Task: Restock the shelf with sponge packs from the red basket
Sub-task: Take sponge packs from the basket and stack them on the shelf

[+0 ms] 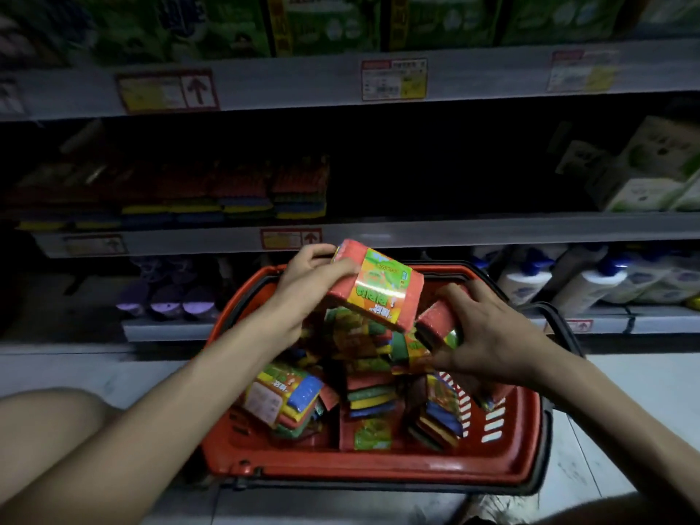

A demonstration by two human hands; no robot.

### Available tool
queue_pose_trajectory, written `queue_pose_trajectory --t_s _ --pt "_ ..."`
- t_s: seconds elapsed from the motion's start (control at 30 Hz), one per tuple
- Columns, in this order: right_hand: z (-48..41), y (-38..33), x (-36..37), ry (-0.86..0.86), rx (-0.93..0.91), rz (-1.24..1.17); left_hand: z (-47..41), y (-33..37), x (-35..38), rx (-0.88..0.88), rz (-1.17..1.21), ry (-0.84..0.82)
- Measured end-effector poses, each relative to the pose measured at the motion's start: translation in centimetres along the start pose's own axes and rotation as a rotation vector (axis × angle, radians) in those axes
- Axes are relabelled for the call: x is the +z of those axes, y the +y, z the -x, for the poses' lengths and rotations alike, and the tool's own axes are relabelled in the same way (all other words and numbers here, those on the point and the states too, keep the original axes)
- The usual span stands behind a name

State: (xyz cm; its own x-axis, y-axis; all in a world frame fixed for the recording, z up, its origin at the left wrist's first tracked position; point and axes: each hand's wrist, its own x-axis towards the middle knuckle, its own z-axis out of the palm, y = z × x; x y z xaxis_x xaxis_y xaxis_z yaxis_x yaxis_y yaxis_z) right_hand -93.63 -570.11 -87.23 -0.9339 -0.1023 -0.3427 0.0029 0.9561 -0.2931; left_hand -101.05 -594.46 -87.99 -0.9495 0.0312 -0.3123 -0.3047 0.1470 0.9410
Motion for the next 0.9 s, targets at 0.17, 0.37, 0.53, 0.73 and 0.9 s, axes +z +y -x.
queue_pose_trajectory --t_s 0.17,0.37,0.53,0.73,0.9 --pt "-0.6 -1.2 -0.4 0.133 0.006 -0.032 0.5 2.3 -2.0 0.032 0.019 0.060" --pt "-0.2 -1.8 -0.7 0.172 0.001 -0.174 1.1 3.4 -3.8 -0.032 0.218 -0.017" --pt "-0.2 -2.8 0.0 0.175 0.008 -0.394 1.4 2.4 -2.5 -0.192 0.519 0.026" --pt "-1.0 -4.5 0.3 0.181 -0.030 -0.722 1.2 2.3 -1.1 -0.125 0.535 0.092" --pt "-0.7 -5.6 -0.1 0.214 -0.105 -0.799 1.4 2.6 -1.1 -0.111 0.619 0.151"
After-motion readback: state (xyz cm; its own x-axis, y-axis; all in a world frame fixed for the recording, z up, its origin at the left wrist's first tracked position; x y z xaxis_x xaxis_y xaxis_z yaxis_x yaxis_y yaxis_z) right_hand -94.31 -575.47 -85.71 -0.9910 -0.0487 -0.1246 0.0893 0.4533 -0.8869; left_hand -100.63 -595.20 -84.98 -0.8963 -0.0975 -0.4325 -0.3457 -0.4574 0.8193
